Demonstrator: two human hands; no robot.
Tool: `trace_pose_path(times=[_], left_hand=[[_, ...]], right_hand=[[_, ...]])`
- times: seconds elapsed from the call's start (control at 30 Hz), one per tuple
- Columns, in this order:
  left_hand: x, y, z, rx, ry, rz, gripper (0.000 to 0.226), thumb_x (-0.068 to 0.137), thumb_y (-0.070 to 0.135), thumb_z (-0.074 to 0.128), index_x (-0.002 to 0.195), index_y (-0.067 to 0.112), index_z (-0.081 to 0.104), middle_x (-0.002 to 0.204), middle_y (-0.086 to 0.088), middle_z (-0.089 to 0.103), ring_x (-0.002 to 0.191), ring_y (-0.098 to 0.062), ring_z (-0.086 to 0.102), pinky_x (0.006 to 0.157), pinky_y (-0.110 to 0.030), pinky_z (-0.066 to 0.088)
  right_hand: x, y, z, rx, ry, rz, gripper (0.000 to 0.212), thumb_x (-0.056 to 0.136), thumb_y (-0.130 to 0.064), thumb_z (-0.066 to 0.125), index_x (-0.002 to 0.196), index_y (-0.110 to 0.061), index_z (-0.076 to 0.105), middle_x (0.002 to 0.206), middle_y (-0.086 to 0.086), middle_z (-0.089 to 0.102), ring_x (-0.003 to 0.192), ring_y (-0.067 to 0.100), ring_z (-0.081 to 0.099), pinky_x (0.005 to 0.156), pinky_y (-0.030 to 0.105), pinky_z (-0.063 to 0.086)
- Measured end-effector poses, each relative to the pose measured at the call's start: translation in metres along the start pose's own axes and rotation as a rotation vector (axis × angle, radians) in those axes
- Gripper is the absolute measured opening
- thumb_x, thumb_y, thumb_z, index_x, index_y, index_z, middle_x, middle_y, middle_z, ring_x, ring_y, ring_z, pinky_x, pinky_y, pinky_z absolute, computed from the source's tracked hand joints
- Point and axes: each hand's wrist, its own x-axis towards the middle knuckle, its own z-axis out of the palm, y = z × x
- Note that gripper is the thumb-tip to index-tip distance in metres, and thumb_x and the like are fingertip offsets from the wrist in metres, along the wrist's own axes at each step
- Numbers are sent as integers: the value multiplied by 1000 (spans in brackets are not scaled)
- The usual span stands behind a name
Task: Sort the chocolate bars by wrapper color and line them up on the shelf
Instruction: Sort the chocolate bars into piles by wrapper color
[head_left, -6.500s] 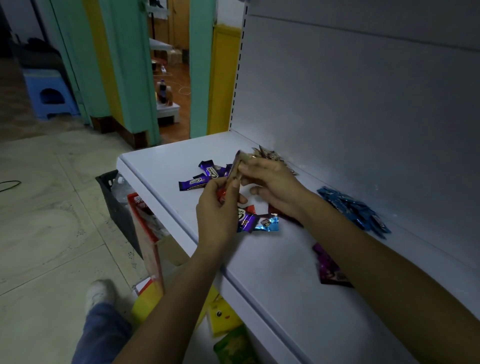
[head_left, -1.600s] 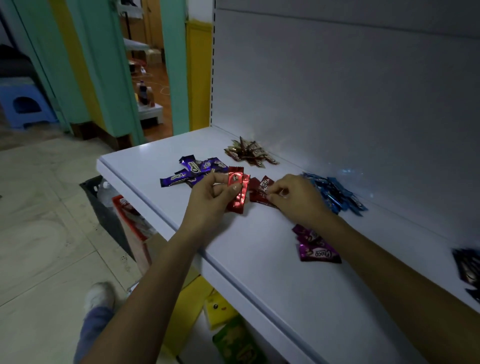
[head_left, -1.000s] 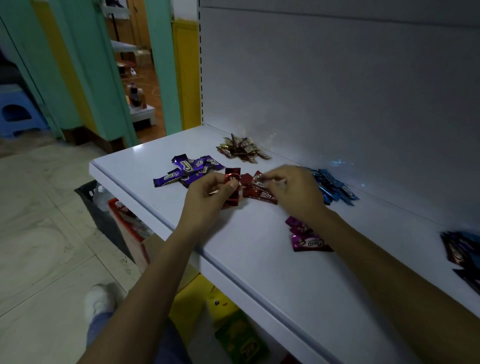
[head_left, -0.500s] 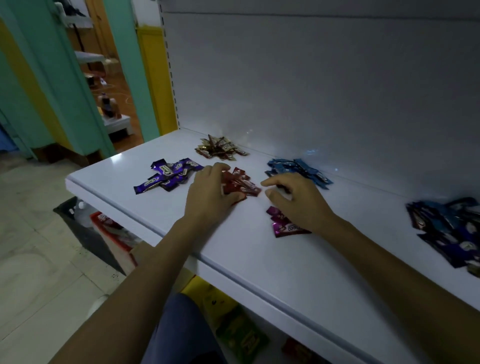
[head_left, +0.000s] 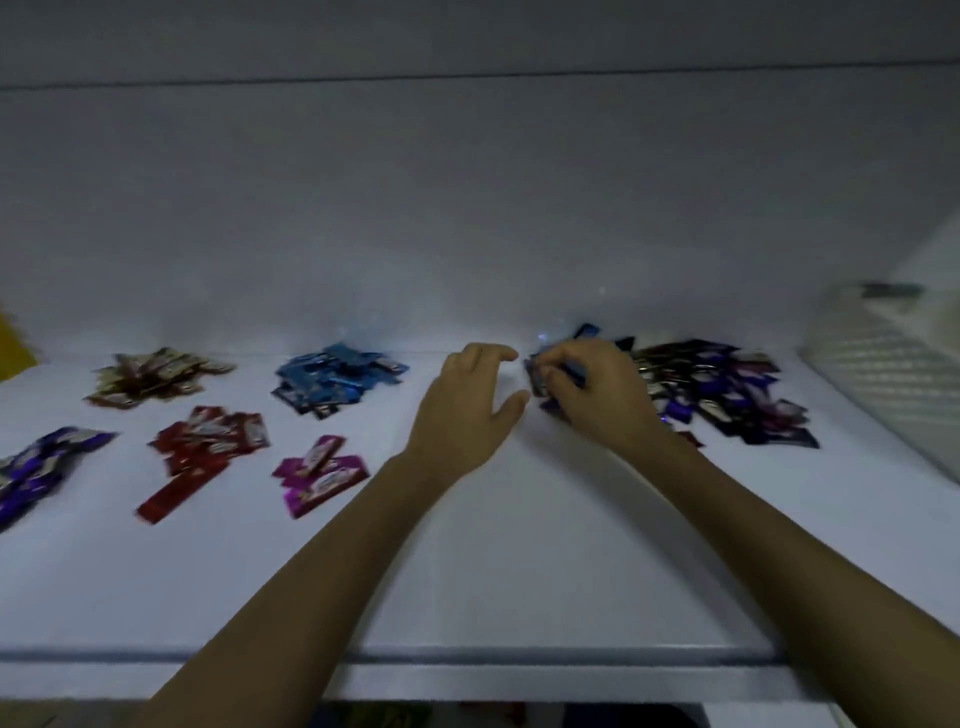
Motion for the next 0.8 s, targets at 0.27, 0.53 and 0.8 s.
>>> trace_pose_path(times=[0.27, 0.53, 0.8], left_hand=[[46, 57, 81, 79, -292, 104, 76, 80, 62, 63, 140, 21, 42, 143, -2, 39, 130, -22, 34, 105, -40, 32], [83, 91, 138, 121, -446, 209, 111, 59, 86, 55, 149, 30, 22, 157, 1, 17, 143, -21, 18, 114, -47, 17], [128, 100, 162, 216, -632, 341, 107, 61, 79, 58, 151, 38, 18, 161, 2, 3, 143, -31, 15, 112, -56, 25]], right_hand=[[-42, 103, -88, -216, 168, 298, 17, 86, -16, 63, 99, -11, 72, 100, 9, 70, 93, 28, 62, 78, 33, 48], [-60, 140, -90, -392, 47, 479, 34, 99, -36, 33, 95, -15, 60, 93, 8, 67, 86, 28, 59, 74, 37, 44], [-62, 139, -93, -198, 95, 454, 23, 96, -24, 44, 98, -13, 64, 93, 6, 64, 84, 24, 58, 74, 38, 46]])
